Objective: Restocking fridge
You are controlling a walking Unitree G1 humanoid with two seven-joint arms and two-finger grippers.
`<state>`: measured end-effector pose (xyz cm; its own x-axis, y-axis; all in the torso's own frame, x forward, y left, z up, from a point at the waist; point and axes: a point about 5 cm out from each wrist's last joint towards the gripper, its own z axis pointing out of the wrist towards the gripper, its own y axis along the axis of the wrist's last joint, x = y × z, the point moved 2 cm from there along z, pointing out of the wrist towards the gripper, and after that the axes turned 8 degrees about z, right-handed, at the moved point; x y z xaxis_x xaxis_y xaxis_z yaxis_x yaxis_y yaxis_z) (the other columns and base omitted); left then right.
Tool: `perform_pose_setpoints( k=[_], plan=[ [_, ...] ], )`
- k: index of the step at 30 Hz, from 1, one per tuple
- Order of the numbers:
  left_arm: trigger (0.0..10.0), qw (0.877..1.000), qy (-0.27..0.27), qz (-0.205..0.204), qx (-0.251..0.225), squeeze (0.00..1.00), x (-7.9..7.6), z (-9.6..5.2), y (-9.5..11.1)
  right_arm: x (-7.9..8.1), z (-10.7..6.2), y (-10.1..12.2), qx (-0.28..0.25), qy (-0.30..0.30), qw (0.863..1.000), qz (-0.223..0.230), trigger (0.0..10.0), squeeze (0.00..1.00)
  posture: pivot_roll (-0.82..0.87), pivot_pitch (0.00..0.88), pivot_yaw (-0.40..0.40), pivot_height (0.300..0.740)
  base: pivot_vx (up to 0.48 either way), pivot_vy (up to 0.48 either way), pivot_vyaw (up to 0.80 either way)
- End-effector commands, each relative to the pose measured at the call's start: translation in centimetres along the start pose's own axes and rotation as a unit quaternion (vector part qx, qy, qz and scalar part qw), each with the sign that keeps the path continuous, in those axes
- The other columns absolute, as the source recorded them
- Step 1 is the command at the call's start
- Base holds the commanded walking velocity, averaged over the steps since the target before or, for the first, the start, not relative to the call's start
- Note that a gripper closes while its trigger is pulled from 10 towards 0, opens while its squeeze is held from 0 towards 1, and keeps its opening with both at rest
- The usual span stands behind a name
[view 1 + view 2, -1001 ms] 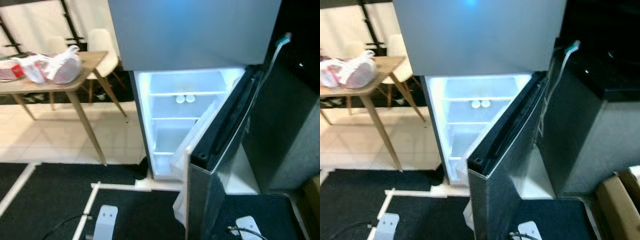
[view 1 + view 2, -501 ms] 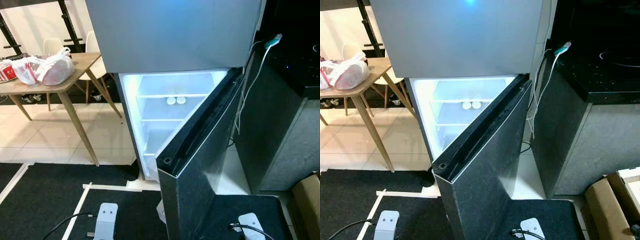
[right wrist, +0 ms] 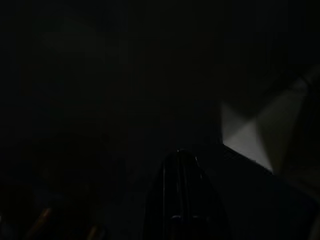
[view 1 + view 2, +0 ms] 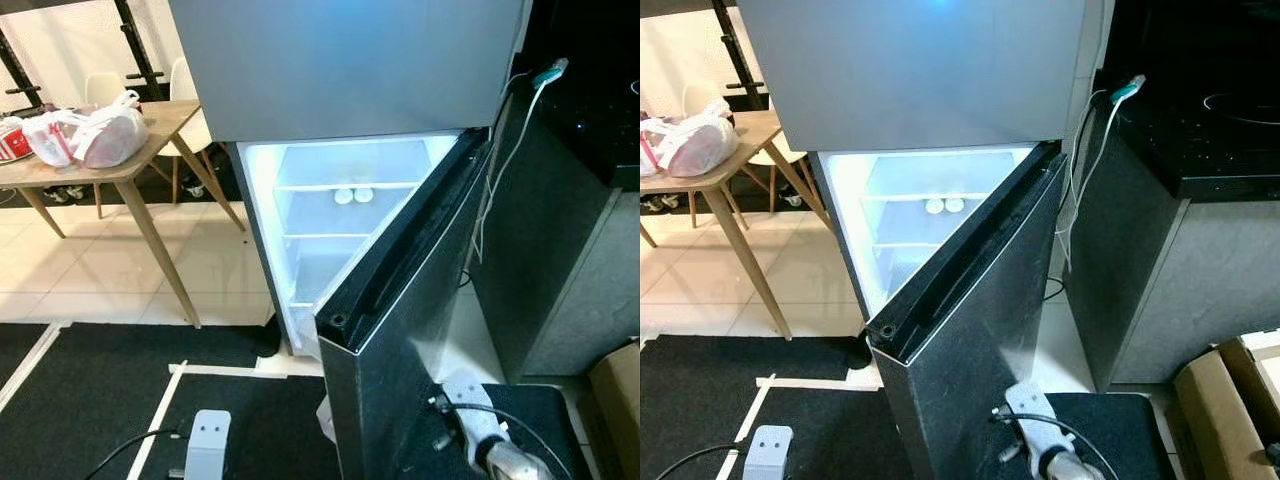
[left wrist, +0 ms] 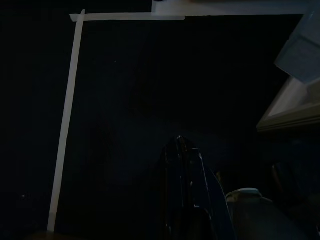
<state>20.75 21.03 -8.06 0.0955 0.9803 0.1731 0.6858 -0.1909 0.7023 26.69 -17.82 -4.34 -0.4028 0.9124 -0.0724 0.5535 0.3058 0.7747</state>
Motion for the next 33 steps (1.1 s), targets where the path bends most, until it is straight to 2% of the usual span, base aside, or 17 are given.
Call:
perform_pose_setpoints(
  k=[1, 5, 9, 12, 15, 16, 18, 20, 22, 23, 24, 26, 28, 30, 31, 32, 33],
  plan=[
    [10.0, 1.0, 0.008, -0.005, 0.007, 0.0, 0.3, -0.2, -0.4, 1.0, 0.5, 1.8, -0.019, 0.046, 0.998, -0.029, 10.0, 0.0, -0.08, 0.083, 0.063, 0.726, 0.0, 0.0, 0.0],
    [10.0, 1.0, 0.01, -0.012, 0.006, 0.0, 0.3, -0.2, -0.4, 1.9, 1.1, 4.9, -0.044, 0.112, 0.99, -0.067, 10.0, 0.0, -0.08, 0.086, 0.054, 0.726, 0.0, 0.0, 0.0],
    [10.0, 1.0, 0.011, -0.014, 0.007, 0.0, 0.3, -0.2, -0.4, 2.2, 1.2, 6.2, -0.054, 0.135, 0.986, -0.079, 10.0, 0.0, -0.08, 0.085, 0.049, 0.726, 0.0, 0.0, 0.0],
    [10.0, 1.0, 0.015, -0.019, 0.012, 0.0, 0.4, -0.3, -0.8, 4.7, 1.7, 11.3, -0.106, 0.207, 0.967, -0.103, 10.0, 0.0, -0.08, 0.085, 0.047, 0.726, 0.0, 0.0, 0.0],
    [10.0, 1.0, 0.015, -0.019, 0.014, 0.0, 0.5, -0.3, -0.9, 5.5, 1.7, 12.8, -0.122, 0.228, 0.96, -0.11, 10.0, 0.0, -0.08, 0.084, 0.047, 0.726, 0.0, 0.0, 0.0],
    [10.0, 1.0, 0.016, -0.02, 0.018, 0.0, 0.6, -0.3, -1.1, 7.5, 1.4, 15.7, -0.15, 0.273, 0.94, -0.137, 10.0, 0.0, -0.08, 0.085, 0.047, 0.726, 0.0, 0.0, 0.0],
    [10.0, 0.999, 0.016, -0.02, 0.02, 0.0, 0.6, -0.3, -1.1, 8.4, 1.1, 16.8, -0.161, 0.292, 0.931, -0.151, 10.0, 0.0, -0.08, 0.085, 0.047, 0.726, 0.0, 0.0, 0.0],
    [10.0, 0.999, 0.017, -0.02, 0.023, 0.0, 0.6, -0.3, -1.2, 11.0, -0.3, 20.8, -0.218, 0.345, 0.899, -0.161, 10.0, 0.0, -0.08, 0.085, 0.047, 0.726, 0.0, 0.0, 0.0],
    [10.0, 0.999, 0.018, -0.021, 0.024, 0.0, 0.7, -0.3, -1.3, 13.2, -2.8, 26.5, -0.319, 0.377, 0.864, -0.094, 10.0, 0.0, -0.08, 0.084, 0.041, 0.726, 0.0, 0.0, 0.0],
    [10.0, 0.999, 0.019, -0.022, 0.025, 0.0, 0.7, -0.3, -1.3, 13.2, -3.9, 29.4, -0.369, 0.367, 0.853, -0.041, 10.0, 0.0, -0.08, 0.081, 0.038, 0.726, 0.0, 0.0, 0.0],
    [10.0, 0.999, 0.019, -0.022, 0.025, 0.0, 0.7, -0.3, -1.3, 13.2, -3.9, 29.4, -0.369, 0.367, 0.853, -0.041, 10.0, 0.0, -0.08, 0.081, 0.038, 0.726, 0.0, 0.0, 0.0],
    [10.0, 0.999, 0.019, -0.025, 0.028, 0.0, 0.7, -0.3, -1.4, 12.0, -4.9, 32.5, -0.423, 0.328, 0.844, 0.038, 10.0, 0.0, -0.08, 0.08, 0.037, 0.726, 0.0, 0.0, 0.0],
    [10.0, 0.999, 0.019, -0.025, 0.031, 0.0, 0.7, -0.3, -1.5, 10.5, -3.7, 31.4, -0.41, 0.292, 0.863, 0.047, 10.0, 0.0, -0.08, 0.076, 0.042, 0.726, 0.0, 0.0, 0.0],
    [10.0, 0.999, 0.015, -0.022, 0.035, 0.0, 0.5, -0.3, -1.7, 8.5, -1.2, 26.9, -0.346, 0.238, 0.907, 0.022, 10.0, 0.0, -0.08, 0.072, 0.043, 0.726, 0.0, 0.0, 0.0],
    [10.0, 0.999, 0.015, -0.022, 0.035, 0.0, 0.5, -0.3, -1.7, 8.5, -1.2, 26.9, -0.346, 0.238, 0.907, 0.022, 10.0, 0.0, -0.08, 0.072, 0.043, 0.726, 0.0, 0.0, 0.0],
    [10.0, 0.999, 0.011, -0.017, 0.038, 0.0, 0.4, -0.3, -1.8, 7.1, 0.0, 23.8, -0.306, 0.208, 0.929, 0.031, 10.0, 0.0, -0.08, 0.07, 0.044, 0.726, 0.0, 0.0, 0.0],
    [10.0, 0.999, 0.01, -0.015, 0.039, 0.0, 0.3, -0.3, -1.9, 6.5, 0.3, 22.6, -0.293, 0.194, 0.935, 0.037, 10.0, 0.0, -0.08, 0.07, 0.044, 0.726, 0.0, 0.0, 0.0]
  ],
)
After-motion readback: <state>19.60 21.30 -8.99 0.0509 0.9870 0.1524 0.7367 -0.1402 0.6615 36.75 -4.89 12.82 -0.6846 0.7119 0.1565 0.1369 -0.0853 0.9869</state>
